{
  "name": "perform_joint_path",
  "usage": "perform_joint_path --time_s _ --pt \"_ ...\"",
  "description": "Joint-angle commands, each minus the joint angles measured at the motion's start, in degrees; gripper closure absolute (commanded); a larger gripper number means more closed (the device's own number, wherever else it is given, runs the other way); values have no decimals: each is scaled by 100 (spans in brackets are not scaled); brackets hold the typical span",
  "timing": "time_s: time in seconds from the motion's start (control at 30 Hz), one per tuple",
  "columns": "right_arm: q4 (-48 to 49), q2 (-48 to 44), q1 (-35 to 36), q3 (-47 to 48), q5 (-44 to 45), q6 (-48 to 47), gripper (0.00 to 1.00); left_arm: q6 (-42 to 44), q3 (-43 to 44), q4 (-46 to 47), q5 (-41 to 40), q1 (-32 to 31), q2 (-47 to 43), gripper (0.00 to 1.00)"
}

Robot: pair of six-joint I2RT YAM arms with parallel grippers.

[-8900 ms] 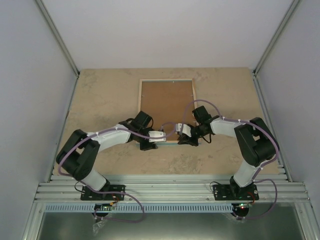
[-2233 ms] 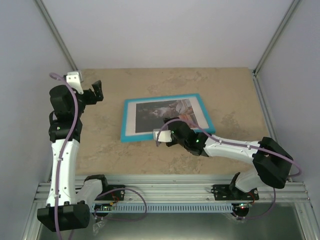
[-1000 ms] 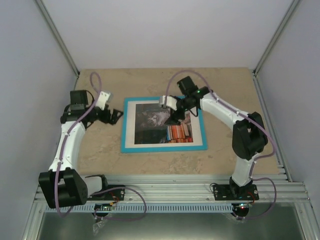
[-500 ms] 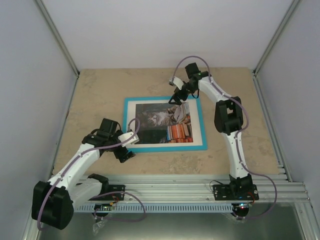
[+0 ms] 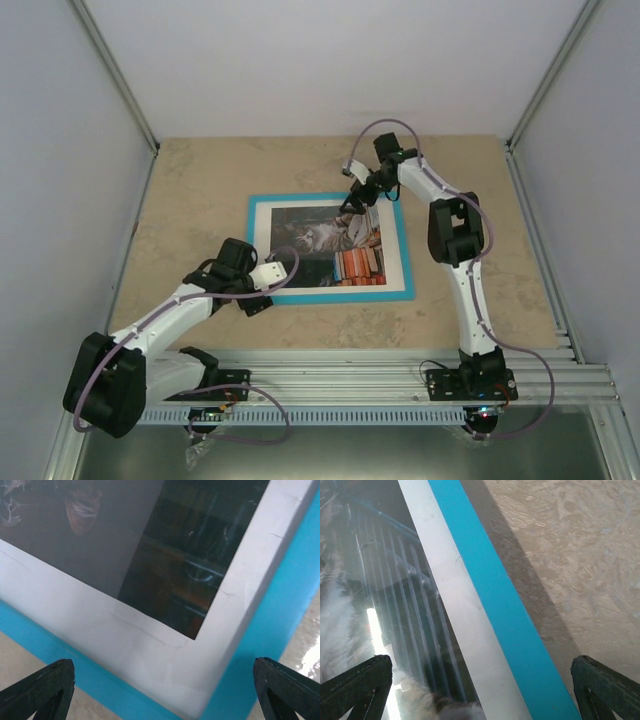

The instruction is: Put the photo into the frame

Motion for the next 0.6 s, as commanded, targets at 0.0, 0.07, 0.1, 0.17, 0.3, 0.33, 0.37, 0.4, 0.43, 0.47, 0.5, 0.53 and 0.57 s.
perform_joint_path --time_s 0.0,0.07,0.1,0.17,0.3,0.33,0.37,0.4,0.43,0.47,0.5,0.53,0.57 --pt "-417 199 -252 -68 -477 -164 3 111 187 375 -305 -64 226 0" --pt "-626 142 -389 -214 -618 -270 3 225 215 346 -274 -64 302 1" --pt "-678 93 -472 -341 -683 -309 4 330 204 304 -240 -60 337 1" --pt "-686 -72 -609 -670 -798 -347 4 468 114 335 -229 -64 410 1" --pt "-693 -368 -758 -1385 -896 -482 6 633 -79 637 -571 -64 653 1" --pt "-686 -444 -770 -1556 -909 -523 6 606 -22 644 -671 -64 726 1" --pt "-674 -521 -771 -1742 -907 -564 6 610 128 435 -550 -58 764 1" --pt "-618 -601 -771 -1924 -889 -572 6 646 323 122 -237 -18 703 1" --pt "-562 -675 -779 -2070 -867 -576 6 785 512 -302 248 28 569 1" --pt "-503 -736 -784 -2191 -867 -567 6 989 674 -687 706 47 356 1" --pt "-465 -783 -788 -2255 -870 -550 6 1220 761 -1071 1125 50 112 1" --pt "-447 -795 -789 -2272 -876 -535 6 1401 794 -1319 1380 39 -103 0" --pt "-437 -795 -789 -2254 -881 -509 6 1485 754 -1444 1445 -1 -281 0"
